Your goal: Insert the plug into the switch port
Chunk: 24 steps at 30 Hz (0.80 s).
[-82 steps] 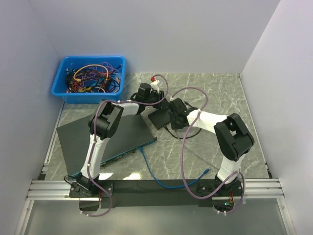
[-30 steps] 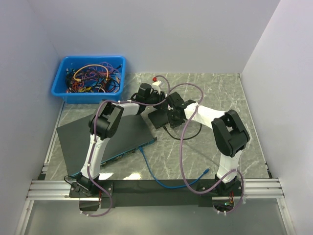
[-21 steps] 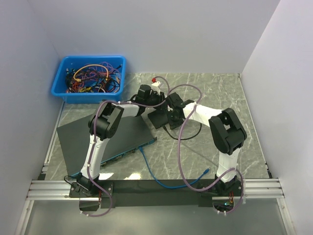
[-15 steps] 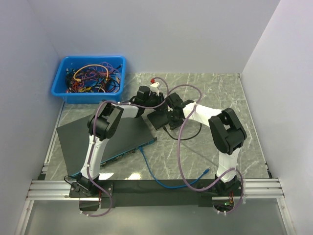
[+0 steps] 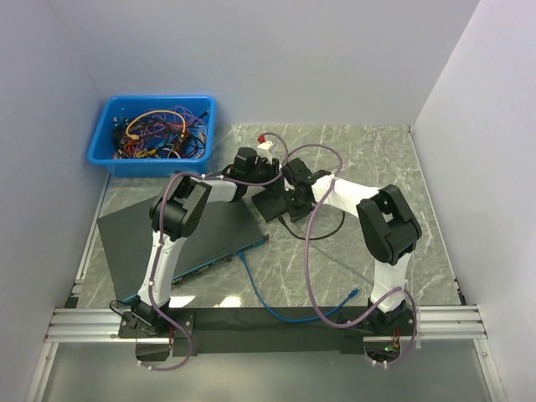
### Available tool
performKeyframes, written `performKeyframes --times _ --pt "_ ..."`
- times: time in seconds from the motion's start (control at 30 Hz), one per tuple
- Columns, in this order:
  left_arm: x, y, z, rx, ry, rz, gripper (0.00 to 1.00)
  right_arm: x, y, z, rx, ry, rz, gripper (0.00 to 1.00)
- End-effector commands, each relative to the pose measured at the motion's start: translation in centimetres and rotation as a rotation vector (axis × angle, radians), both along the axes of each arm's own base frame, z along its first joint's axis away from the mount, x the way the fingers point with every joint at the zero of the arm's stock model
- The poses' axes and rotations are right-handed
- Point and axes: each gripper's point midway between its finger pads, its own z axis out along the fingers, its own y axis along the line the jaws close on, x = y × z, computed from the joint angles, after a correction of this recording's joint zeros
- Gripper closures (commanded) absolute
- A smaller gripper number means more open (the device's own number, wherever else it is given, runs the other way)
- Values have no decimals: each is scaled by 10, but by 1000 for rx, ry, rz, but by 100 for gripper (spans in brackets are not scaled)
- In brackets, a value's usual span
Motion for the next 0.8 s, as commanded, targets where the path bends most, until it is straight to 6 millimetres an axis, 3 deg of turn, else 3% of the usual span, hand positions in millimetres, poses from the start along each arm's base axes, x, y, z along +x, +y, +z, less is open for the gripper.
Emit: performKeyframes --times 0.0,0.2,0.4,0.77 --pt "-65 -18 -32 47 192 -161 66 50 45 45 119 -216 66 100" --pt "-65 -16 -34 56 193 -162 66 46 52 41 120 -194 96 100" --pt "-67 -17 -35 60 194 -175 66 52 47 35 76 -203 82 100" --pt "-74 -17 -41 68 206 -210 67 84 34 46 15 -270 33 100"
